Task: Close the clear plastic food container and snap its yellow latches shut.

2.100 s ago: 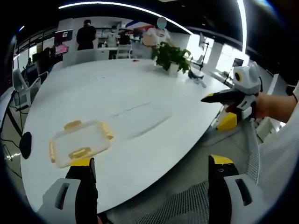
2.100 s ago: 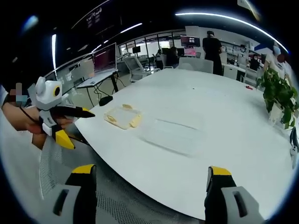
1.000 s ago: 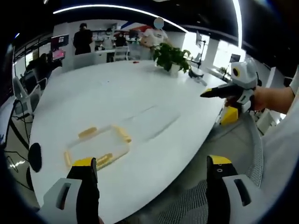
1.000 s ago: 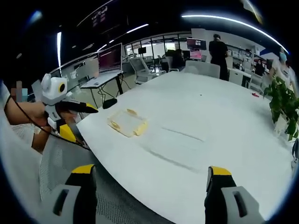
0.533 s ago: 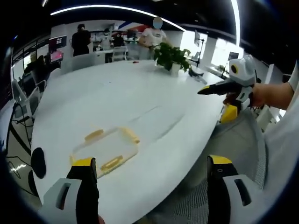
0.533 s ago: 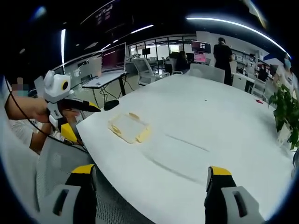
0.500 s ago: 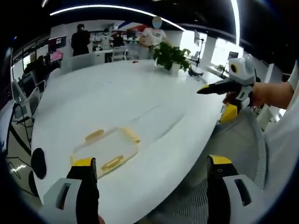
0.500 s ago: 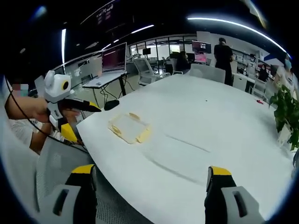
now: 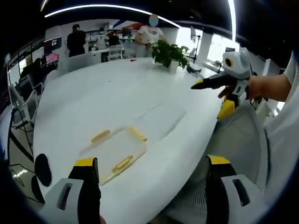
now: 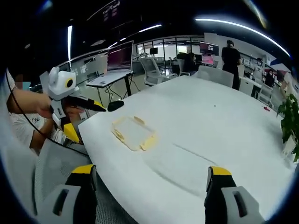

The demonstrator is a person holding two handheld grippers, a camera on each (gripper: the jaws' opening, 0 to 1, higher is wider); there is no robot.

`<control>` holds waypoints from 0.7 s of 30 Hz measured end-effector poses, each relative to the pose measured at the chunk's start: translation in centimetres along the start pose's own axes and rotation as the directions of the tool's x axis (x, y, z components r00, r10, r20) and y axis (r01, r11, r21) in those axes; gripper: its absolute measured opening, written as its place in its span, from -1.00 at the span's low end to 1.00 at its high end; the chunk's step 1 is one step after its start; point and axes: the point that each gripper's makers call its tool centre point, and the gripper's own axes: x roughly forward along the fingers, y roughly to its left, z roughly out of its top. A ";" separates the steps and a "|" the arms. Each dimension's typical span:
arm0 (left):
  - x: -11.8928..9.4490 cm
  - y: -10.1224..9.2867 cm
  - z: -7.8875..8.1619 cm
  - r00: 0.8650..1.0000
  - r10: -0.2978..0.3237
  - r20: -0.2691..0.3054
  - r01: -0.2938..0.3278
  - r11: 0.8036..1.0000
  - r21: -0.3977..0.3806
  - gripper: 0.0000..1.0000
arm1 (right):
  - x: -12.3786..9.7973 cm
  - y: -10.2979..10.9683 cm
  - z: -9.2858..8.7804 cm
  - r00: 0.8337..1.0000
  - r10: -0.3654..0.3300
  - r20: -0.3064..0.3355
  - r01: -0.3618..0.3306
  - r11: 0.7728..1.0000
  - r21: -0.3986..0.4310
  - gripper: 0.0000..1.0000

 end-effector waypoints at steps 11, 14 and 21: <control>0.2 1.2 0.3 0.999 -0.031 -0.025 0.032 0.998 0.060 0.86 | 1.4 0.1 1.0 0.999 0.034 0.001 -0.034 0.999 -0.042 0.98; 0.4 1.7 0.1 0.999 -0.026 -0.047 0.030 0.995 0.099 0.84 | 1.8 0.1 1.2 0.999 0.047 0.000 -0.047 0.997 -0.062 0.98; 0.6 2.8 -0.2 0.997 -0.032 -0.064 0.040 0.991 0.130 0.83 | 3.1 0.0 2.0 0.997 0.071 -0.011 -0.072 0.990 -0.125 0.98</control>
